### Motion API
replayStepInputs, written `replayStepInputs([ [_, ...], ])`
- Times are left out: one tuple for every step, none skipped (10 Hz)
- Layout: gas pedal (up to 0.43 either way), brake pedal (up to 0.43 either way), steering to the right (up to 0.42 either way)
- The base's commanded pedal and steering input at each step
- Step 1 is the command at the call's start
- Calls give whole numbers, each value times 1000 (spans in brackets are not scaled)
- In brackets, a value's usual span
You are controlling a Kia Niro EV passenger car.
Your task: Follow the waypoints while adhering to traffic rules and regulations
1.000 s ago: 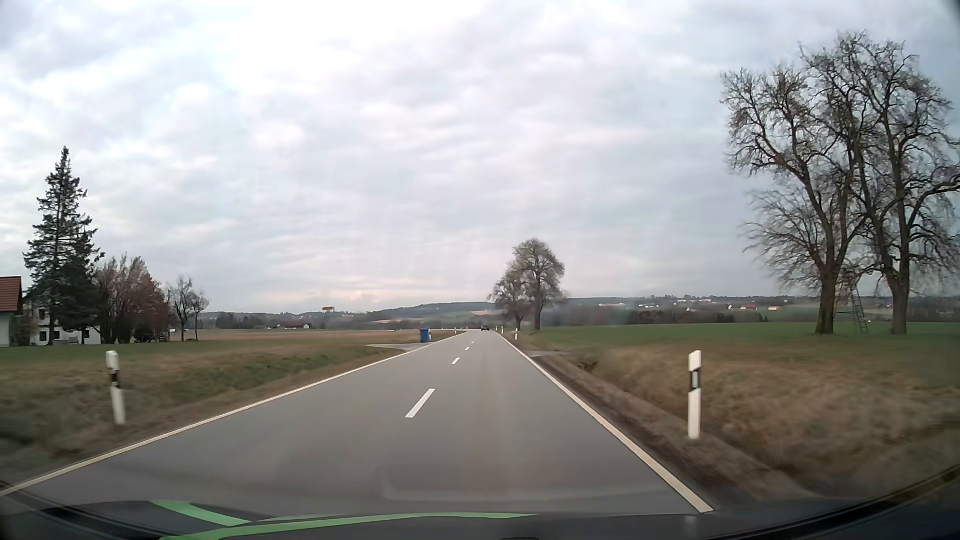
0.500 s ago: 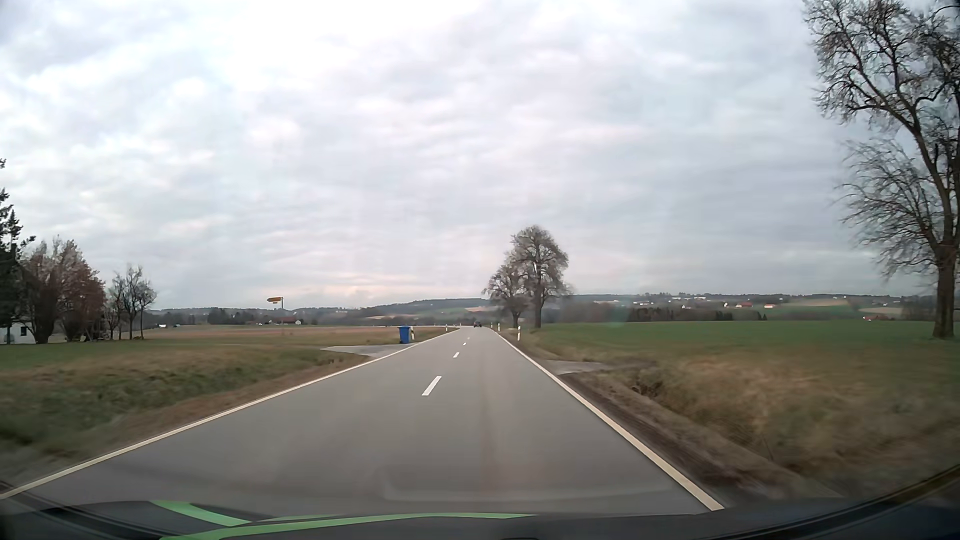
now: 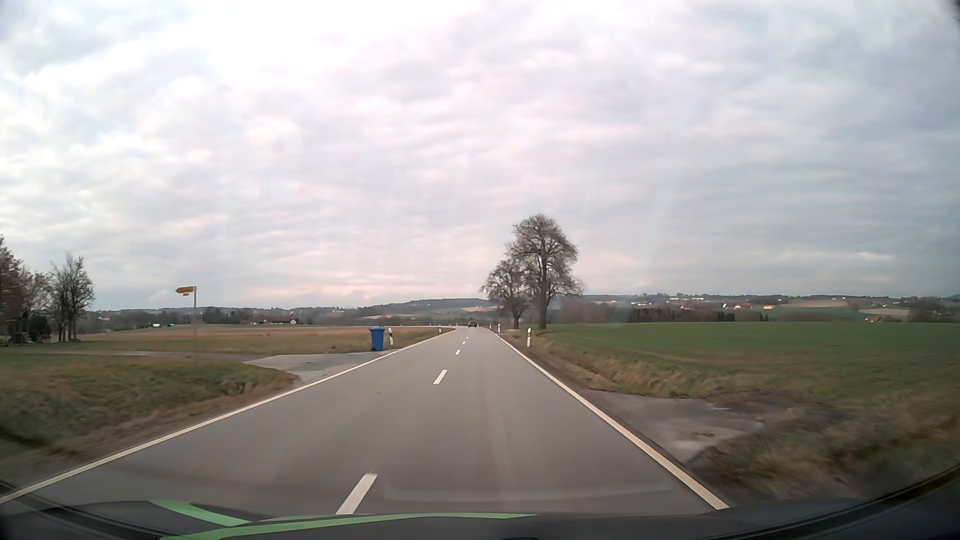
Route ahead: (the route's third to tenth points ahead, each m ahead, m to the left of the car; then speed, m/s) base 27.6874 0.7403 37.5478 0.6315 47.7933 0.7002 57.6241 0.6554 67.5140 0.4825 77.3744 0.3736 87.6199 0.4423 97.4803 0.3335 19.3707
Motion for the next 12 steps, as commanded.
replayStepInputs([
  [98, 0, 3],
  [118, 0, 3],
  [138, 0, 3],
  [138, 0, 2],
  [150, 0, 2],
  [150, 0, 2],
  [157, 0, 2],
  [157, 0, 2],
  [169, 0, 1],
  [169, 0, 1],
  [169, 0, 1],
  [169, 0, 0],
])
